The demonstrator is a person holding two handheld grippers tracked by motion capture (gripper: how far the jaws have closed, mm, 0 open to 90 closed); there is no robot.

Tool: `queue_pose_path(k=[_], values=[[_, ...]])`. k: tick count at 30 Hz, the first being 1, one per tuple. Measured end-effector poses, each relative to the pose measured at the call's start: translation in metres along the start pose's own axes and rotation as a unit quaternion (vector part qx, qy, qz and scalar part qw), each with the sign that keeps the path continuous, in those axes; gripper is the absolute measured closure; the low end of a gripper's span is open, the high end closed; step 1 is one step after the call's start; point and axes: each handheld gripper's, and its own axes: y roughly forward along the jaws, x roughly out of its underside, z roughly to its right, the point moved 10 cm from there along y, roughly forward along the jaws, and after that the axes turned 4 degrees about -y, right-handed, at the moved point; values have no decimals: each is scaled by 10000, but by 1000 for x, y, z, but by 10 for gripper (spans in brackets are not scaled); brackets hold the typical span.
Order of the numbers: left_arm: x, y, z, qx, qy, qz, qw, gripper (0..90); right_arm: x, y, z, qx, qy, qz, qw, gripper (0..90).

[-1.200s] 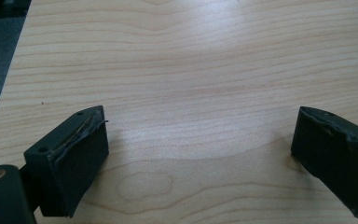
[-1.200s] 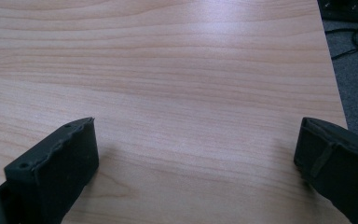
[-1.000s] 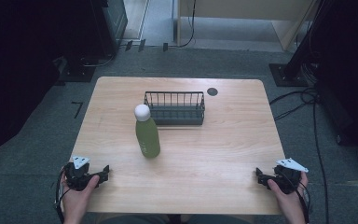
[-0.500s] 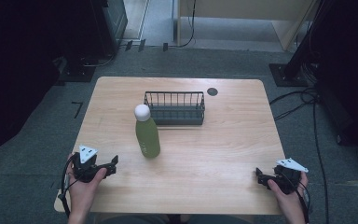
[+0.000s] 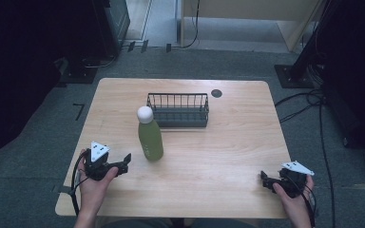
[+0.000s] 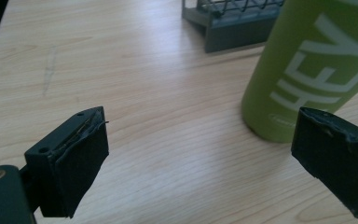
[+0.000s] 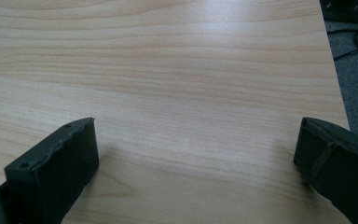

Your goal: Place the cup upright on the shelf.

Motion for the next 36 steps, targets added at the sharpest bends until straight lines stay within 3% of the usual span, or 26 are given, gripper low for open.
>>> queue_pose_path(k=[9, 27, 36], values=[[-12, 4, 22, 256, 132, 104, 9995, 46, 0, 0, 0, -1, 3, -1, 10000, 0], [-26, 16, 55, 576, 342, 200, 9976, 47, 0, 0, 0, 0, 0, 0, 10000, 0], [-35, 26, 69, 677, 302, 349, 9966, 68, 0, 0, 0, -1, 1, 0, 10000, 0]])
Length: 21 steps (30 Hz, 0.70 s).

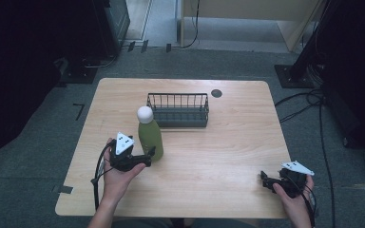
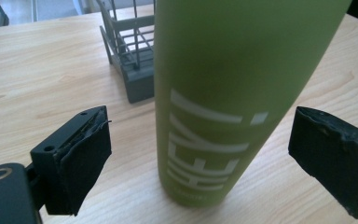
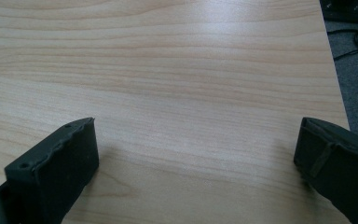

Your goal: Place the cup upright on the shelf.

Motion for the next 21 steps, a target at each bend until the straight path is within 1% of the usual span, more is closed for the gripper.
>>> queue_pose_path(k=[5, 10, 15, 21], values=[[-3, 6, 3, 58, -61, 56, 9999, 81, 0, 0, -1, -20, -13, 0, 10000, 0], [-6, 10, 6, 90, -51, 127, 9999, 107, 0, 0, -1, -27, -5, -5, 10000, 0], [-10, 15, 9, 49, -42, 241, 9997, 138, 0, 0, -1, -29, -7, -5, 10000, 0], [-13, 20, 11, 64, -98, 309, 9995, 145, 0, 0, -1, -38, -8, -2, 10000, 0]])
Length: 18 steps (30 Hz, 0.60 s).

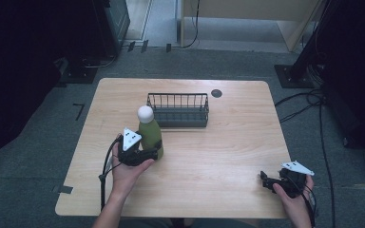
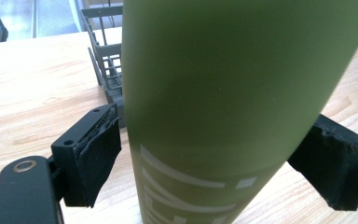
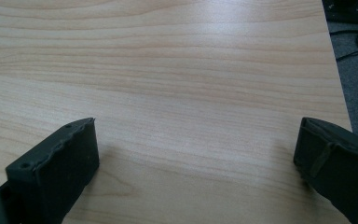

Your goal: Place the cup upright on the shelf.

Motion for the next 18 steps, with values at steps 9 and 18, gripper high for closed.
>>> queue_pose_path(k=[9, 18], values=[[-2, 6, 1, -10, -58, 83, 9999, 157, 0, 0, 0, -6, 1, 2, 10000, 0], [-3, 7, 2, -2, -10, 174, 9998, 193, 0, 0, 0, -8, 1, 5, 10000, 0]])
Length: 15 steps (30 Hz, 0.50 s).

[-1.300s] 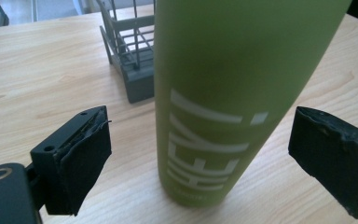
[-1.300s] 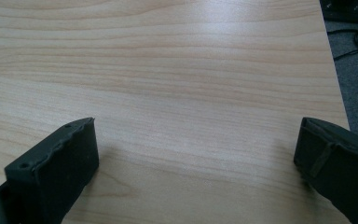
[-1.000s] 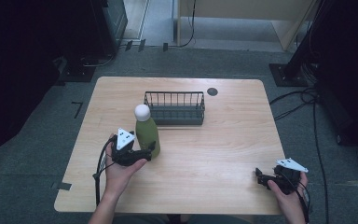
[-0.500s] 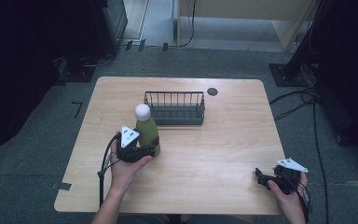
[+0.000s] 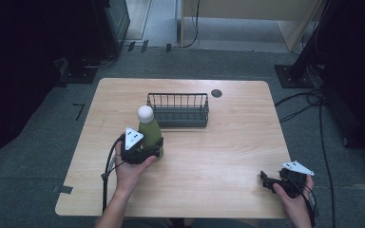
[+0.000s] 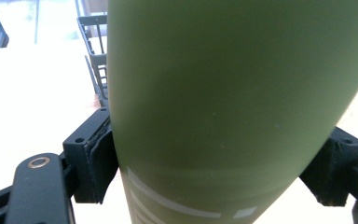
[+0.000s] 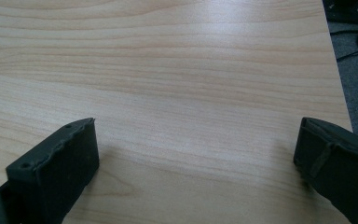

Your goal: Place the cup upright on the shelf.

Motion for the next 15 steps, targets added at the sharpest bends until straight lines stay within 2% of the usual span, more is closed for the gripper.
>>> queue_pose_path(k=[7, 11, 15], values=[[-1, 0, 0, -68, 114, 107, 9999, 206, 0, 0, 0, -10, 0, 9, 10000, 0], [-3, 2, 1, 26, 47, 179, 9998, 209, 0, 0, 0, -13, 2, 11, 10000, 0], [-8, 1, 3, -13, 69, 339, 9994, 211, 0, 0, 0, -19, -5, 19, 10000, 0]])
